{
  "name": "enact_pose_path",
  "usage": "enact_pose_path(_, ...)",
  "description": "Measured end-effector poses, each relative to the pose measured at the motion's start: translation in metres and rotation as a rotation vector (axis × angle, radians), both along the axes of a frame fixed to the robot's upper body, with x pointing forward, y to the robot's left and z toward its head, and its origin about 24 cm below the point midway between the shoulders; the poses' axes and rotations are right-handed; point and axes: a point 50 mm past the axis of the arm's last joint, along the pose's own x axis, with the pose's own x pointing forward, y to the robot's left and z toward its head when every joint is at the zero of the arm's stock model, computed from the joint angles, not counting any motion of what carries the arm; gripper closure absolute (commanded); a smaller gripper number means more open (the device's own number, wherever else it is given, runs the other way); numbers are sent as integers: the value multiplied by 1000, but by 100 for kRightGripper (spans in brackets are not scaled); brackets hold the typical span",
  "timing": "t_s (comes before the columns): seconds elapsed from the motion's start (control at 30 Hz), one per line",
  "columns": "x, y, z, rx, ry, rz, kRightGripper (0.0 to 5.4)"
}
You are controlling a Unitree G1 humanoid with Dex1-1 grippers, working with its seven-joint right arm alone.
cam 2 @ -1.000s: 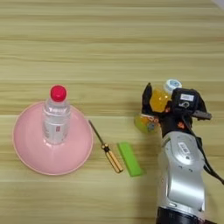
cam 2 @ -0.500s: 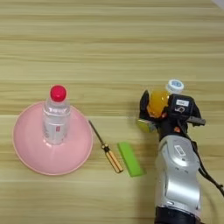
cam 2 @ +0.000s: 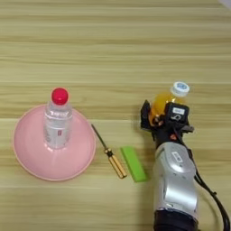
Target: Move the objects on the table
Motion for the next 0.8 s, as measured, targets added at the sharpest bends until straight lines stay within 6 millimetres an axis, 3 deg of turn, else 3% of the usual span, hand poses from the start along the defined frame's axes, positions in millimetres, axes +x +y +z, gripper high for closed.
enact_pose_path(0.37,3,18,-1,-29,-12,94,197)
enact_pose_path(0.53,2,44,-3,-4,-22,179,197)
enact_pose_path(0.8,-2,63,-3,18,-23,240,197)
